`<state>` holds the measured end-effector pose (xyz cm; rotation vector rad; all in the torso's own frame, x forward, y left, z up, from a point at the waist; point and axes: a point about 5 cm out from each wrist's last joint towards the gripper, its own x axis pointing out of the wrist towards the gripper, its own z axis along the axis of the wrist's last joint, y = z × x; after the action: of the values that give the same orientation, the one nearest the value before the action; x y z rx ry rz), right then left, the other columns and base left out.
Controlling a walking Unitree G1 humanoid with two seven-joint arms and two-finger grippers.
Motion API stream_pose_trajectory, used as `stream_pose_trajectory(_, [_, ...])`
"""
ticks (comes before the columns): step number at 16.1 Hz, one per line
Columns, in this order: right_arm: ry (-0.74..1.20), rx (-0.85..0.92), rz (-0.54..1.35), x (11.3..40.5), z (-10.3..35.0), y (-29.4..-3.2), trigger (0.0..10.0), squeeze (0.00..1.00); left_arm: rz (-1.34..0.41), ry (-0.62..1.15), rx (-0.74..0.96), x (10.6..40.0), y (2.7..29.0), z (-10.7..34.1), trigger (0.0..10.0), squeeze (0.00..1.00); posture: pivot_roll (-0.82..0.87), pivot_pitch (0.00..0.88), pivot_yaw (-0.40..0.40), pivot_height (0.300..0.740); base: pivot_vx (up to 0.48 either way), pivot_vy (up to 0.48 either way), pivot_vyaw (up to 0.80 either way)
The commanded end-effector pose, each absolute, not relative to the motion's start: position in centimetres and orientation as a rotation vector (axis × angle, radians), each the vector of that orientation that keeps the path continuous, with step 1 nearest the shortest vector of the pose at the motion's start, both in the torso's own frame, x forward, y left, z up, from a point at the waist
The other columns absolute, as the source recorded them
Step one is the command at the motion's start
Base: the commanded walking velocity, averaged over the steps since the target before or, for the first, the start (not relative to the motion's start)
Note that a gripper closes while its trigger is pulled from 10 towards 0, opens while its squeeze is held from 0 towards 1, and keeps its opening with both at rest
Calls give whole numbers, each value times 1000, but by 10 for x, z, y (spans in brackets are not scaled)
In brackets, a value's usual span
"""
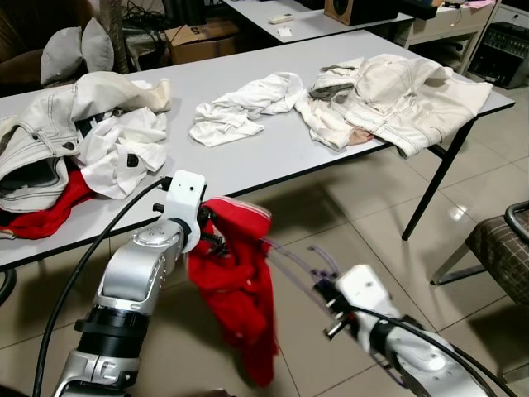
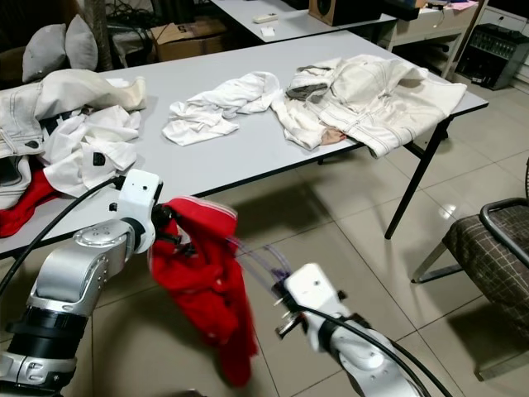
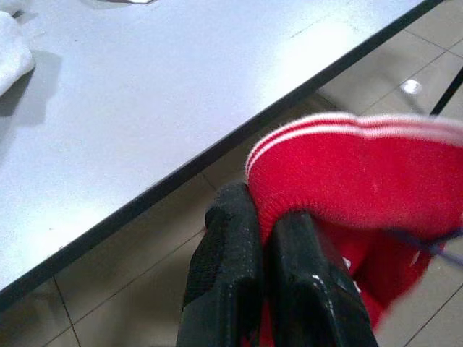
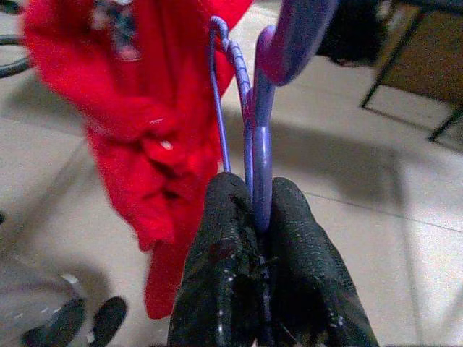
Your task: Hang hanger
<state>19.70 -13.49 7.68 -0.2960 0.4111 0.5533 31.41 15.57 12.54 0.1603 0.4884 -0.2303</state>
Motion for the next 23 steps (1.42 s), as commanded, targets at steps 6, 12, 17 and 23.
stream_pose_trajectory(6, [310,-210,671,198,90,-123,10000,0,-324,400,205,320,144,150,0,0,-14,0,101,740,0,0,0])
stream_pose_trajectory(12, [350,-198,671,213,85,-120,10000,0,-386,383,156,320,134,163,0,0,3,0,74,740,0,0,0])
stream_pose_trajectory(17, [314,-79,610,233,94,-115,10000,0,-431,411,202,313,132,168,0,0,24,0,55,740,0,0,0])
stream_pose_trajectory(23, [480,-79,829,232,80,-107,10000,0,-472,367,207,316,123,176,706,0,20,0,54,740,0,0,0])
